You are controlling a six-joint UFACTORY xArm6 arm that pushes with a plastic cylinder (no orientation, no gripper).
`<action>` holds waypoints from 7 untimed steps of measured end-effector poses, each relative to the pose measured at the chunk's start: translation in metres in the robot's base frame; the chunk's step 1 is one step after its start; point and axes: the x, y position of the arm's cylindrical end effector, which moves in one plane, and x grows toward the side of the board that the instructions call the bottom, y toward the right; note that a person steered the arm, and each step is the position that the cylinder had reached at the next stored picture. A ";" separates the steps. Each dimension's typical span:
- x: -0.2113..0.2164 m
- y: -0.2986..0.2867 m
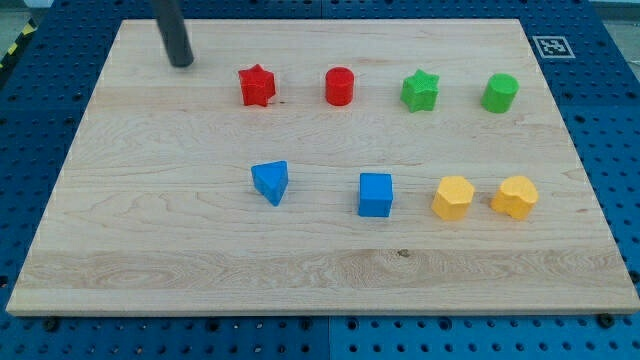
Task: Move the red star towards the top left
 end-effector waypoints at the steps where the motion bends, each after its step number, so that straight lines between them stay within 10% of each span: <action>1: 0.065 0.024; 3: 0.075 0.152; 7: 0.019 0.118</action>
